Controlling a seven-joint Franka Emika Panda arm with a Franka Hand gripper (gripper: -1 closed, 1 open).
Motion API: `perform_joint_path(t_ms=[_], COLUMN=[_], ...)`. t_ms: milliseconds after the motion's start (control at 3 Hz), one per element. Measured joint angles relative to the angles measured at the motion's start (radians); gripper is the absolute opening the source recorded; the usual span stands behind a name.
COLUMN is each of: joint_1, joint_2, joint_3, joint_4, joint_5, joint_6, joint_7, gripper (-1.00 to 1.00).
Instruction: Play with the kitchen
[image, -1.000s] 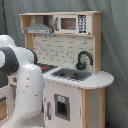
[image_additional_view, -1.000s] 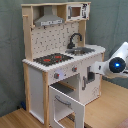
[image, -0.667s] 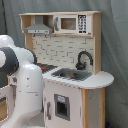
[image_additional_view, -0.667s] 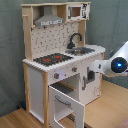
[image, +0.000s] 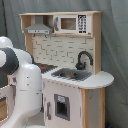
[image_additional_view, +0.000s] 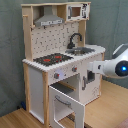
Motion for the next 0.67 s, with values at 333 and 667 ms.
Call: perform_joint_path(t_ms=[333,667], joint_1=[0.052,0.106], joint_2=[0.030,0.063], joint_3=[-0.030,-0.065], joint_4=[0.010,0.022], joint_5=[-0.074,-0.152], joint_6=[-0.011,-0.019], joint_7=[-0.026,-0.041], gripper=[1.00,1.00])
